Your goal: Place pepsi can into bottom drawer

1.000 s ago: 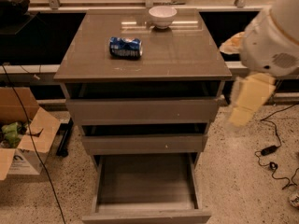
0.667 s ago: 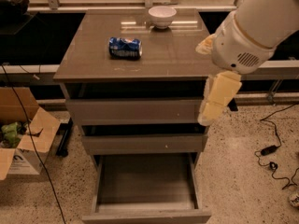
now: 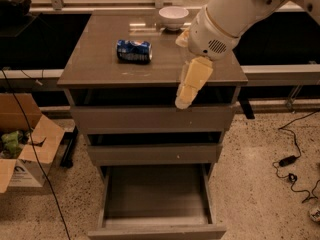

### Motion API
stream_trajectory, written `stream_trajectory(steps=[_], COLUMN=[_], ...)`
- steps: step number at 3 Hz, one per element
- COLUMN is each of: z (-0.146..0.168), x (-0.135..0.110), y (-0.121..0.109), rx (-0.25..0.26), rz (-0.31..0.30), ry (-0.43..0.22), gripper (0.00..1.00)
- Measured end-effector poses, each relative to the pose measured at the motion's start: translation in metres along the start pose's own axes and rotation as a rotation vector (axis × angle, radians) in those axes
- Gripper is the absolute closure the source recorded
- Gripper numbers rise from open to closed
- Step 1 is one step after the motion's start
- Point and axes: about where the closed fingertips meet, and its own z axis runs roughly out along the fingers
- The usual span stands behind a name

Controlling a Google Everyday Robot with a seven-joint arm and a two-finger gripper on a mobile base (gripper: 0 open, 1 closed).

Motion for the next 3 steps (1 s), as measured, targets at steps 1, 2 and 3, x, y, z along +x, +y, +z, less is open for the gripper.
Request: stream_trajectory(steps=[1,2,3], z=[0.000,0.017,0.042], x=[0.000,-0.007,-0.022], y=[0.000,-0.008,-0.031], rx=[0.000,0.016,0.028], rz=[0.000,0.006,-0.006], ry=[0.000,0.005,-0.009], gripper=[0.00,0.00,0.00])
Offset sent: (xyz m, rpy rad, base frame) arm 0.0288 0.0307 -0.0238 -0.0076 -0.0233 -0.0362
